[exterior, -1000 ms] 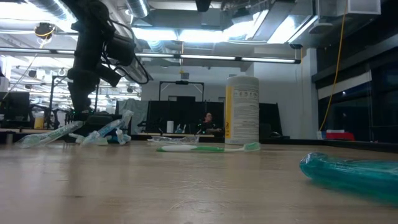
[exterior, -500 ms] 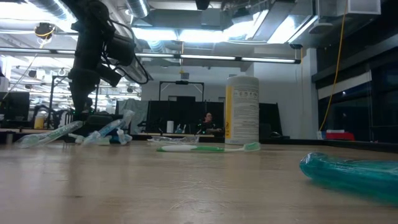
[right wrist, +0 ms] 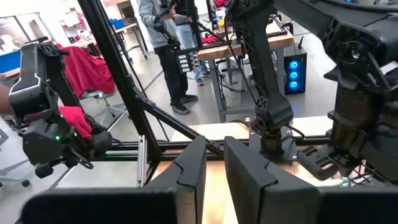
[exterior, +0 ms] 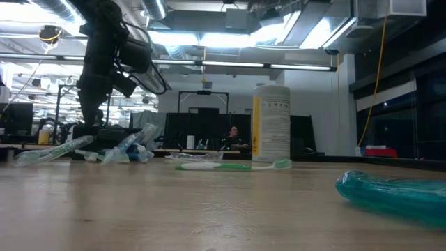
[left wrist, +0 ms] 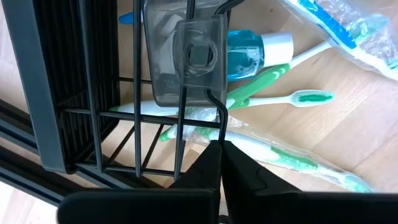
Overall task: Pick & Place toothbrushing station
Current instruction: Adjust the black wire organizer
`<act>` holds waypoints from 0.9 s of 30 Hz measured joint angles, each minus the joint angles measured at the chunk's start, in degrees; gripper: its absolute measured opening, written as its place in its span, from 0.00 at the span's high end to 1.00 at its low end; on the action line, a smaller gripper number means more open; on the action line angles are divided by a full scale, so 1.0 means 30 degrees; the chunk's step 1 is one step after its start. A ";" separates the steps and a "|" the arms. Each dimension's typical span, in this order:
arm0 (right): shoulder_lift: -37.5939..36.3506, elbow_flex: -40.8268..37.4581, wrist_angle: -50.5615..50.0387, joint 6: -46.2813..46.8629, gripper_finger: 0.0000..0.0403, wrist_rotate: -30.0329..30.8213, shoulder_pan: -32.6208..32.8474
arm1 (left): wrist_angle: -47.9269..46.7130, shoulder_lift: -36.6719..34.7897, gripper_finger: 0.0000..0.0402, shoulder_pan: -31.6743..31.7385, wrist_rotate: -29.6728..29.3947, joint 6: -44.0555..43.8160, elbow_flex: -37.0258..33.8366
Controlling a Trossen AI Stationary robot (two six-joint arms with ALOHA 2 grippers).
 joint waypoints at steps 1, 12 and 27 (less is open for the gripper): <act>-0.0007 0.0000 0.0000 -0.0016 0.85 0.0051 0.0027 | 0.0000 0.0000 0.99 -0.0017 -0.0014 -0.0055 0.0000; -0.0007 0.0000 0.0000 0.0036 0.85 0.0058 0.0245 | -0.0066 0.0007 0.84 -0.0145 -0.0066 -0.0419 0.0000; -0.0007 0.0000 0.0143 0.0207 0.85 0.0253 0.0326 | 0.0532 0.0023 0.81 -0.0094 0.0469 -0.0823 -0.0641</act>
